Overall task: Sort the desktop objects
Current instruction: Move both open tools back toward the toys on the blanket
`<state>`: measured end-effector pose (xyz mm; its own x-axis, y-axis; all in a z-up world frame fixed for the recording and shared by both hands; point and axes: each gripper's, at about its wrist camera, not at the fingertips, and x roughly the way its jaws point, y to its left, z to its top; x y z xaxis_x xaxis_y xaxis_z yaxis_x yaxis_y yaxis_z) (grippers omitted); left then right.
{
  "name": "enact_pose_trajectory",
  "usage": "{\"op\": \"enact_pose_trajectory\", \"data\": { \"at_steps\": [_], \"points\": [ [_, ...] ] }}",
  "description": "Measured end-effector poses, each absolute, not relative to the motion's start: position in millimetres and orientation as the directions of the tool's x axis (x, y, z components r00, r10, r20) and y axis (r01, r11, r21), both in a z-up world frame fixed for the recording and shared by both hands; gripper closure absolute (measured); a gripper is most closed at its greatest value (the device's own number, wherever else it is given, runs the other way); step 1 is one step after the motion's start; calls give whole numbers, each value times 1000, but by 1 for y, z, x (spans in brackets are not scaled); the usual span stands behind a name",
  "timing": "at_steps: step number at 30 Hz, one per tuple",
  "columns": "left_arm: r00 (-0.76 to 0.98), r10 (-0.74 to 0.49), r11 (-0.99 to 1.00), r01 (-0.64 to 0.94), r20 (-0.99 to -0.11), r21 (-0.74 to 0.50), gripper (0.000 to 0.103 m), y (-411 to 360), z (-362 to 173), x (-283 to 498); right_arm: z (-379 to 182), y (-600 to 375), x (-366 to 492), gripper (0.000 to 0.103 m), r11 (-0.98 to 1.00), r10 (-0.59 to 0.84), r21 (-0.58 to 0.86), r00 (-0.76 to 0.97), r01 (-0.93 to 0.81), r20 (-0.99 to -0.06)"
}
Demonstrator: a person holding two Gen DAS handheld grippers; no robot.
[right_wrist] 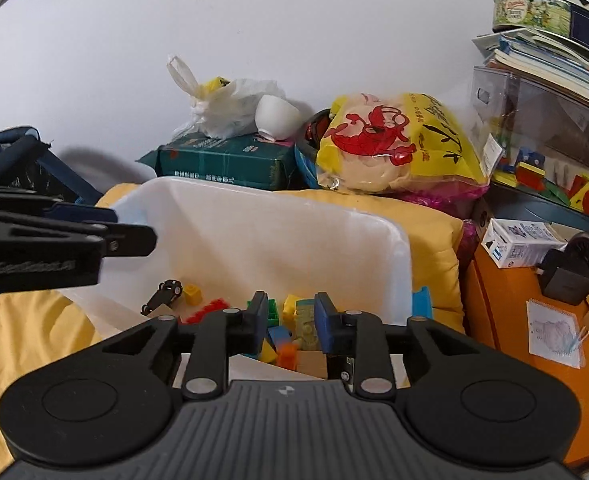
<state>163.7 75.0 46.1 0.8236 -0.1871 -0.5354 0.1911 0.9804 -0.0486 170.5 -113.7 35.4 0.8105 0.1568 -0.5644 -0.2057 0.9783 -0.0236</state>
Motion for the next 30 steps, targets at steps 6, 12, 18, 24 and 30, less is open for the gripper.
{"op": "enact_pose_trajectory", "data": {
  "at_steps": [6, 12, 18, 24, 30],
  "points": [
    [821, -221, 975, 202, -527, -94, 51, 83, 44, 115, 48, -114, 145, 73, 966, 212, -15, 818, -260, -536],
    [764, -203, 977, 197, -613, -79, 49, 88, 0, 75, 38, -113, 112, 56, 958, 209, -47, 798, -284, -565],
    [675, -214, 975, 191, -706, -112, 49, 80, -49, 58, -20, -106, 103, 55, 951, 177, -57, 683, -305, -709],
    [647, -216, 971, 219, -731, -93, 49, 72, -64, 46, -52, -109, 102, 56, 955, 156, -46, 628, -292, -762],
    [645, -205, 973, 217, -736, -81, 49, 72, -67, 43, -61, -107, 131, 55, 958, 117, -98, 676, -271, -727]
  ]
}}
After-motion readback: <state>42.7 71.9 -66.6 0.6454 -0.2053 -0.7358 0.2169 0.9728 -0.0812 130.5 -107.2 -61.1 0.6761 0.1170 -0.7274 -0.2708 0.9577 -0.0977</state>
